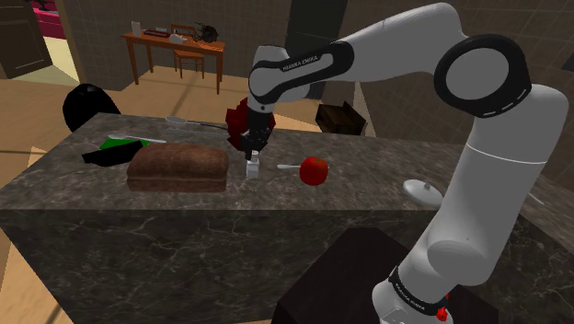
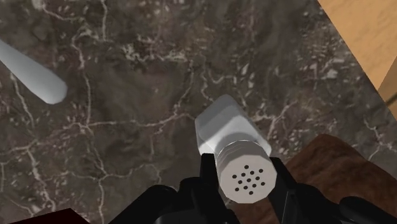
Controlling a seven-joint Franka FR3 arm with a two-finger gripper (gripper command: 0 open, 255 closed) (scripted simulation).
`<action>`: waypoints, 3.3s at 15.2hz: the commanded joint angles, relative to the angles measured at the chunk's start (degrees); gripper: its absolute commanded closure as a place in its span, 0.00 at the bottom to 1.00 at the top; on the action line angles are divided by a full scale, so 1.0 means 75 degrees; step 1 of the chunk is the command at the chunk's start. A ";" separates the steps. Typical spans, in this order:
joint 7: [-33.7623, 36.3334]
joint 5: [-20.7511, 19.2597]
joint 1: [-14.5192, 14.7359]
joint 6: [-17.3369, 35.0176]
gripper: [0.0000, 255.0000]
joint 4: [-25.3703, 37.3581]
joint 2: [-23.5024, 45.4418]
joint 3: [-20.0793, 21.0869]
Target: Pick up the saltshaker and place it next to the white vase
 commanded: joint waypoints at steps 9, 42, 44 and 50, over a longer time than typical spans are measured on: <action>0.0080 -0.0009 -0.0012 -0.0947 1.00 0.0571 -0.0376 -0.0002; -0.2033 -0.0171 -0.1093 -0.2410 1.00 -0.1699 -0.3897 -0.1235; -0.2326 -0.0278 -0.1237 -0.2468 1.00 -0.1983 -0.4217 -0.1435; -0.3236 -0.0700 -0.1698 -0.2693 1.00 -0.2629 -0.5034 -0.2093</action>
